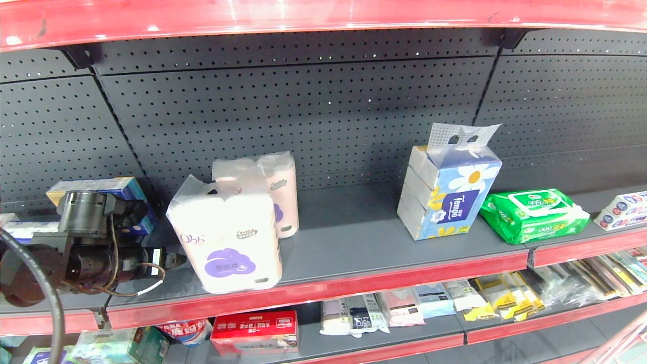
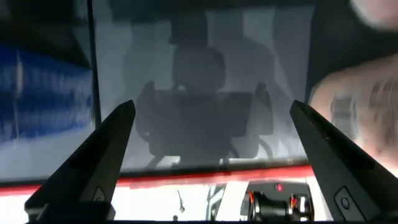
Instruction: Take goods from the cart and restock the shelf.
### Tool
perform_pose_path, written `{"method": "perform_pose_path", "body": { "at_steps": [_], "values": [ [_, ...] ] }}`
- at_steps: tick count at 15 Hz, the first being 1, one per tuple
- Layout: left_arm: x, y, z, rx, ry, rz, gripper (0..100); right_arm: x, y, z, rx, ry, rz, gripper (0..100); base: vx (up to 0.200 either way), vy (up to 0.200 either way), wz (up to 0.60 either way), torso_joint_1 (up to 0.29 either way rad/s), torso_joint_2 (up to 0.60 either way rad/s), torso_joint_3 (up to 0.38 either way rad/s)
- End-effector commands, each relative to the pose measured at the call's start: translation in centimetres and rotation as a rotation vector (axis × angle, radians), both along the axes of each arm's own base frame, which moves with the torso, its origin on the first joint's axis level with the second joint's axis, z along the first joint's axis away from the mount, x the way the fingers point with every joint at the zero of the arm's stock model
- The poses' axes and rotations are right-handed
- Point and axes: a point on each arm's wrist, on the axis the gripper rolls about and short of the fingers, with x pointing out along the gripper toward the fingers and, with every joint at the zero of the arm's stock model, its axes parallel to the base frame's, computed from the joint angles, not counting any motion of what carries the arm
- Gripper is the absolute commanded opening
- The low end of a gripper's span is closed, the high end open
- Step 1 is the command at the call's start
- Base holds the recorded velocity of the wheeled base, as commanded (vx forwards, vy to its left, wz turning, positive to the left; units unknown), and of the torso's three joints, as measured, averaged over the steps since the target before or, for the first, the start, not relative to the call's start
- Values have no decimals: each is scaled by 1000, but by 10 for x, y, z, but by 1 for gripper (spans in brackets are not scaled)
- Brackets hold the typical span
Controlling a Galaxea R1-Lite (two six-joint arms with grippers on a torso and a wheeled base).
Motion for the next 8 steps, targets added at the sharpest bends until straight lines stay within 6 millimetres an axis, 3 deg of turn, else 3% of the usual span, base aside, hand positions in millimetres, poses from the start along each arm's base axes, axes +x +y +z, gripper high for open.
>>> {"method": "perform_pose_path", "body": {
  "at_steps": [1, 8],
  "values": [
    [5, 1, -5, 0, 8, 2, 100, 0, 0, 0, -1, 1, 1, 100, 0, 0, 0, 0, 0, 0],
    [16, 1, -10, 0, 3, 1, 100, 0, 0, 0, -1, 1, 1, 100, 0, 0, 0, 0, 0, 0]
  ]
}}
